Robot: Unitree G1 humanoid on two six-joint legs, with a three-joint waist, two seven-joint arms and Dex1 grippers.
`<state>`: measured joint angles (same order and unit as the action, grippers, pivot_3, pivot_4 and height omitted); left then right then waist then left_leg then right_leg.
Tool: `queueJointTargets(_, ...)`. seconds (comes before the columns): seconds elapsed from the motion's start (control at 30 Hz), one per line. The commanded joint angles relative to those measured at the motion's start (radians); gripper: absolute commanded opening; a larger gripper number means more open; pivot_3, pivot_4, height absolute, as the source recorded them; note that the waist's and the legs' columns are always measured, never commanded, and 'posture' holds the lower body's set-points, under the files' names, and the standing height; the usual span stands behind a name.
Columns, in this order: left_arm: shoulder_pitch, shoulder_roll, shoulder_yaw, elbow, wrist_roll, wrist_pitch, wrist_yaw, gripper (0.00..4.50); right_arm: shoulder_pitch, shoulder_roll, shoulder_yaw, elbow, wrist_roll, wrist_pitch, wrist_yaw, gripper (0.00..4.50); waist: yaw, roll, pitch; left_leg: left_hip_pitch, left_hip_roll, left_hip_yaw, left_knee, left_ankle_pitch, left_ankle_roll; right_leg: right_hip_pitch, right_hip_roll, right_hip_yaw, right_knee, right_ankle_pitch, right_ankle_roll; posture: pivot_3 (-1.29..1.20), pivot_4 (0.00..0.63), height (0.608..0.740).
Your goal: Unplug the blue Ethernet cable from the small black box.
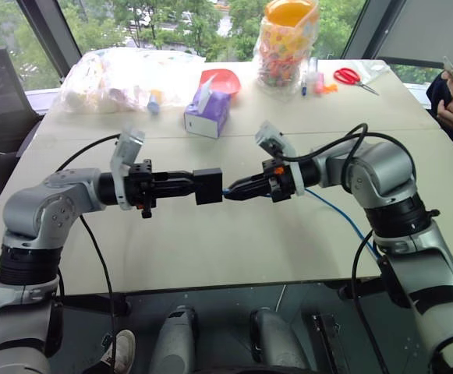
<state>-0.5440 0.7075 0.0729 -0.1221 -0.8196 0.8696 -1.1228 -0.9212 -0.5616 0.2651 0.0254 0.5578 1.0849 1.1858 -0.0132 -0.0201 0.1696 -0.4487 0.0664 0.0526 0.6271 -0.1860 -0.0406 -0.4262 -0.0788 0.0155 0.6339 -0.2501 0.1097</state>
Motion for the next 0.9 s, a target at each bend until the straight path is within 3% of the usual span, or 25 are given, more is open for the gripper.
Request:
queueJointTargets(0.03, -0.008, 0.016, 0.031, -0.042, -0.028, 0.003, -0.008, 0.42, -0.038, -0.003, -0.010, 0.014, -0.003, -0.008, -0.002, 0.04, 0.000, 0.000, 0.000, 0.000, 0.000, 0.000, 0.000, 0.000, 0.000, 0.000, 0.000, 0.000, 0.000, 0.000, 0.000, 0.00, 0.150, 0.735)
queueJointTargets(0.4, 0.011, 0.107, 0.048, 0.005, 0.004, -0.033, -0.065, 0.42, -0.058, -0.061, -0.002, 0.175, -0.064, -0.090, 0.044, 0.04, 0.000, 0.000, 0.000, -0.001, 0.000, 0.000, 0.000, 0.000, 0.000, 0.000, 0.000, 0.000, -0.001, 0.000, 0.000, 0.00, 0.150, 0.735)
queueJointTargets(0.57, 0.027, 0.113, 0.053, 0.004, 0.013, -0.046, -0.062, 0.42, -0.068, -0.037, -0.012, 0.277, -0.137, -0.201, 0.003, 0.04, -0.001, 0.000, 0.000, -0.001, 0.000, 0.000, 0.000, 0.000, 0.000, -0.001, 0.000, 0.000, -0.001, 0.000, 0.000, 0.00, 0.150, 0.735)
queueJointTargets(0.73, 0.055, 0.016, -0.021, 0.021, 0.191, -0.266, 0.025, 0.42, -0.161, 0.117, -0.015, 0.677, -0.374, -0.550, -0.363, 0.04, -0.006, 0.000, 0.000, 0.000, 0.000, 0.001, 0.000, 0.000, 0.000, -0.001, 0.000, 0.000, -0.001, 0.000, 0.000, 0.00, 0.150, 0.735)
queueJointTargets(0.83, 0.053, -0.056, -0.077, 0.068, 0.293, -0.381, 0.064, 0.42, -0.241, 0.183, -0.035, 0.908, -0.450, -0.612, -0.524, 0.04, -0.001, 0.000, 0.000, -0.001, 0.000, 0.001, 0.000, 0.000, 0.000, 0.000, 0.000, 0.000, -0.001, 0.000, 0.000, 0.00, 0.150, 0.735)
queueJointTargets(0.9, 0.043, -0.131, -0.097, 0.134, 0.344, -0.458, 0.110, 0.42, -0.272, 0.213, -0.055, 1.008, -0.482, -0.650, -0.619, 0.88, 0.002, 0.000, 0.000, -0.003, 0.000, 0.001, 0.000, 0.000, 0.000, -0.001, 0.000, 0.000, -0.001, 0.001, 0.001, 0.00, 0.150, 0.735)
